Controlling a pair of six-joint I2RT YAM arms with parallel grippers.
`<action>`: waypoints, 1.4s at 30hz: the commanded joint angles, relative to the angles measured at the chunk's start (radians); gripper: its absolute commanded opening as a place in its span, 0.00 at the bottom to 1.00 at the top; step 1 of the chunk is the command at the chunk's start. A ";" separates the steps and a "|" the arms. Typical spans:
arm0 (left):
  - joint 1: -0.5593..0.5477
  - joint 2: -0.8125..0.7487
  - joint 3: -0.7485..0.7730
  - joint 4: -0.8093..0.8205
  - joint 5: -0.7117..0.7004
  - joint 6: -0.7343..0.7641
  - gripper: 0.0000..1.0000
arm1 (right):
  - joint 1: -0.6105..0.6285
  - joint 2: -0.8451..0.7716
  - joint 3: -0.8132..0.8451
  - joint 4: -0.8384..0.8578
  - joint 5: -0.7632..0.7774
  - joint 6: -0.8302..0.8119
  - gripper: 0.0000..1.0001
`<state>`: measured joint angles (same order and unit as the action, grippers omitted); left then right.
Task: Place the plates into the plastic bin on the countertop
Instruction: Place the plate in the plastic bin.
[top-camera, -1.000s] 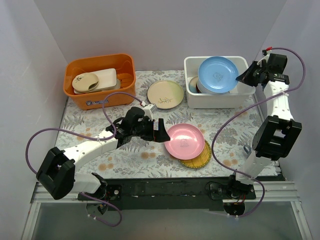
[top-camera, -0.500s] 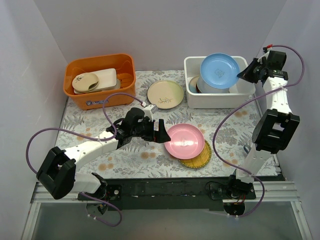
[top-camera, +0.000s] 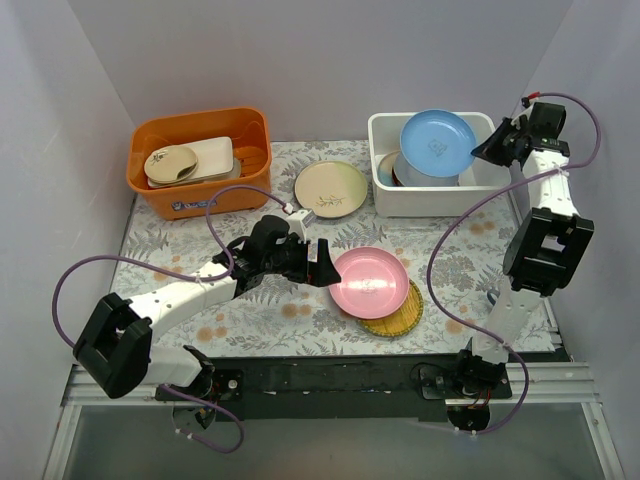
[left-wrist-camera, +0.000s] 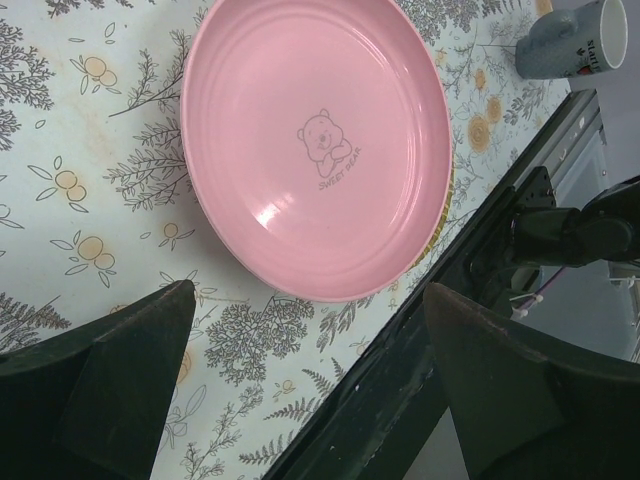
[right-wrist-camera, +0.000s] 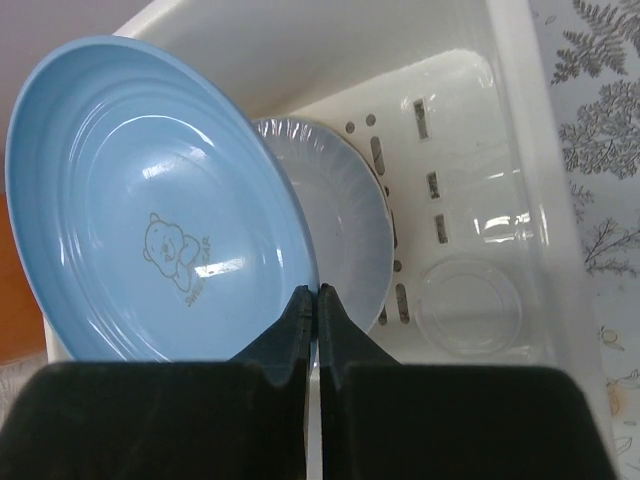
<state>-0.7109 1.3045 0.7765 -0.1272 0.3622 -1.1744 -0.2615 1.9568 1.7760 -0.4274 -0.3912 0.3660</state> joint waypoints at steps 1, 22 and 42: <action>-0.004 0.007 0.001 0.003 0.009 0.009 0.98 | 0.001 0.065 0.114 -0.013 0.014 -0.009 0.01; -0.004 0.068 0.017 -0.012 -0.031 0.025 0.98 | 0.034 0.214 0.180 -0.053 0.038 -0.041 0.01; -0.004 0.128 0.021 -0.026 -0.035 0.007 0.98 | 0.033 0.140 0.082 -0.001 0.021 -0.042 0.25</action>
<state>-0.7109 1.4605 0.7811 -0.1398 0.3466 -1.1683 -0.2268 2.1651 1.8915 -0.4889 -0.3462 0.3279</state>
